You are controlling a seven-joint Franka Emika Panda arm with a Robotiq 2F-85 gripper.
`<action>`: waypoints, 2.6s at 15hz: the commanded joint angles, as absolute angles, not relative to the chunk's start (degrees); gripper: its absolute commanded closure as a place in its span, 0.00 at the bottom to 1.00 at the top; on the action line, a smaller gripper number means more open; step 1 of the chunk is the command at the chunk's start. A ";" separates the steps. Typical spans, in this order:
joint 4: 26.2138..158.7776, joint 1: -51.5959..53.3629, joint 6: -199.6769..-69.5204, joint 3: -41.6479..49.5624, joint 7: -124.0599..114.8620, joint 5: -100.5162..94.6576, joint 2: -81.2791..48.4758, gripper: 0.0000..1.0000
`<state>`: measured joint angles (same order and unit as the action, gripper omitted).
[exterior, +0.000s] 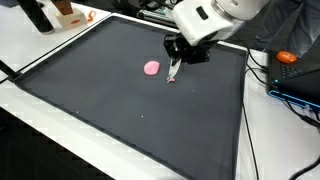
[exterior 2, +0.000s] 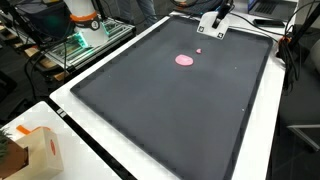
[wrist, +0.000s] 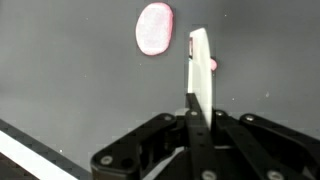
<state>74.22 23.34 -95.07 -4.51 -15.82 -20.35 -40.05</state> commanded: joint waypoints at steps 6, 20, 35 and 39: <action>75.39 16.31 -96.52 -4.09 -16.32 -10.48 -38.01 0.99; 95.52 4.40 -114.62 -3.10 -15.29 7.75 -27.10 0.99; 121.78 -1.70 -131.34 -1.06 -11.66 20.71 -12.83 0.99; 126.23 -2.22 -133.09 -0.67 -10.31 22.74 -9.90 0.99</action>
